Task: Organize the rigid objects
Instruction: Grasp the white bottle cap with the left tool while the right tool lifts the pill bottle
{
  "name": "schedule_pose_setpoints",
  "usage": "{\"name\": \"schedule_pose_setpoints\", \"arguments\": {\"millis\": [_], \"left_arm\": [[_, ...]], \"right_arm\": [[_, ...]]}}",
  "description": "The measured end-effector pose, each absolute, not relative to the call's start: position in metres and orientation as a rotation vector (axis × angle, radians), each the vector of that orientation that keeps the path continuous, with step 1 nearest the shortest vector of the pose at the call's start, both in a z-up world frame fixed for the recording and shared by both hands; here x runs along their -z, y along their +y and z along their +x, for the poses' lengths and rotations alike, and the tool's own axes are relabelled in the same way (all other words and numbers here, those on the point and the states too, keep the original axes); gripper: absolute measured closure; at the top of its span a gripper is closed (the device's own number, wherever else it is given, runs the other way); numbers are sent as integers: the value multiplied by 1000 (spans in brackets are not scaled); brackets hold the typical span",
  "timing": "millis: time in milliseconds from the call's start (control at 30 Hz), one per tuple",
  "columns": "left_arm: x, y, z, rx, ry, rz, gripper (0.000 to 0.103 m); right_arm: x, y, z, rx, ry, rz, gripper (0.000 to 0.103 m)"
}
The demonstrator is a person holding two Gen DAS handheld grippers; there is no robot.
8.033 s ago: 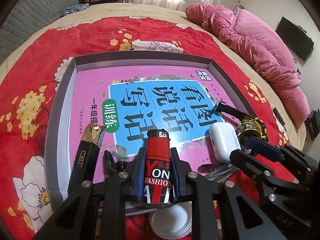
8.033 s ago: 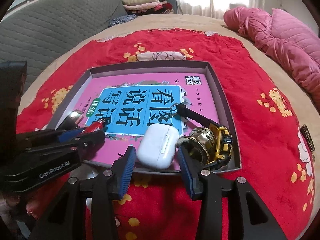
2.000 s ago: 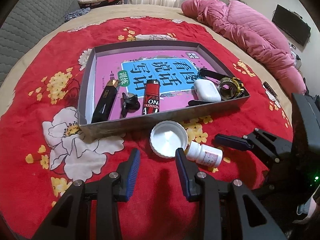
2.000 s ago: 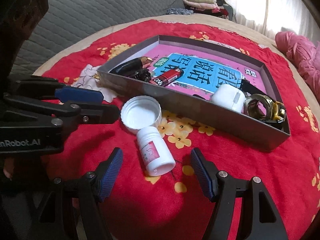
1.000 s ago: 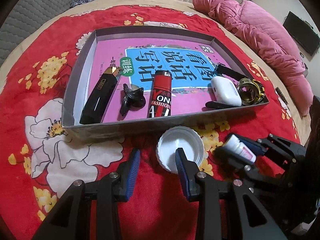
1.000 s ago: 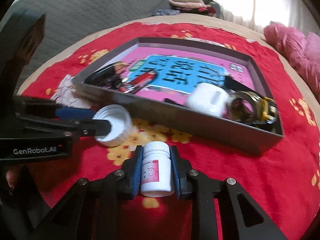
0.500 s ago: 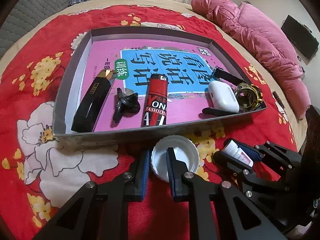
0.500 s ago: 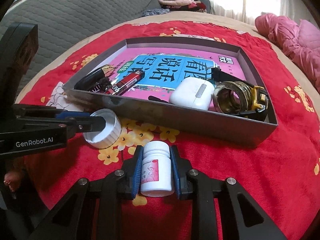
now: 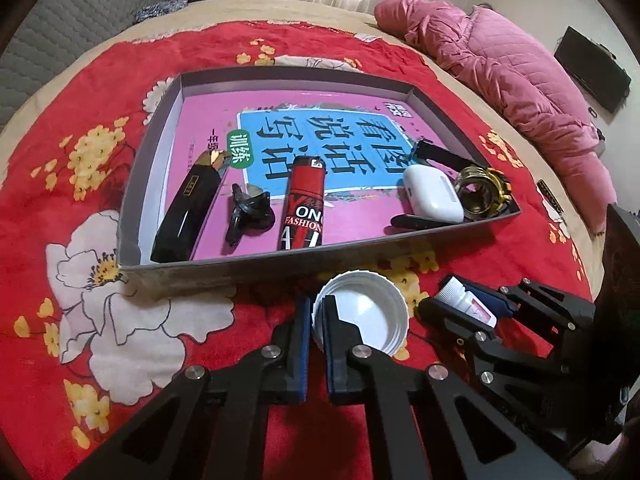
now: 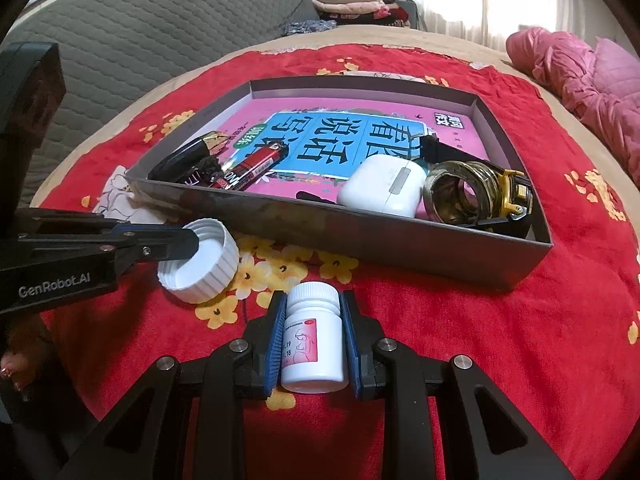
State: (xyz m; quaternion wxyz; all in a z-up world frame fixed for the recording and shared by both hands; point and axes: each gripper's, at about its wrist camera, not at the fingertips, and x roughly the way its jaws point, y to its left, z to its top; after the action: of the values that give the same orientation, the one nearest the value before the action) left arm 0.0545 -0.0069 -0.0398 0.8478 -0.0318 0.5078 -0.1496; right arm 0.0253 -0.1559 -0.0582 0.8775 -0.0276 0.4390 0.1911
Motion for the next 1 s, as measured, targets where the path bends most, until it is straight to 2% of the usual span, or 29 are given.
{"name": "schedule_pose_setpoints", "arguments": {"millis": [1000], "left_arm": [[0,19,35,267,959,-85,97]], "right_arm": [[17,-159,-2,-438,824,-42,76]]}}
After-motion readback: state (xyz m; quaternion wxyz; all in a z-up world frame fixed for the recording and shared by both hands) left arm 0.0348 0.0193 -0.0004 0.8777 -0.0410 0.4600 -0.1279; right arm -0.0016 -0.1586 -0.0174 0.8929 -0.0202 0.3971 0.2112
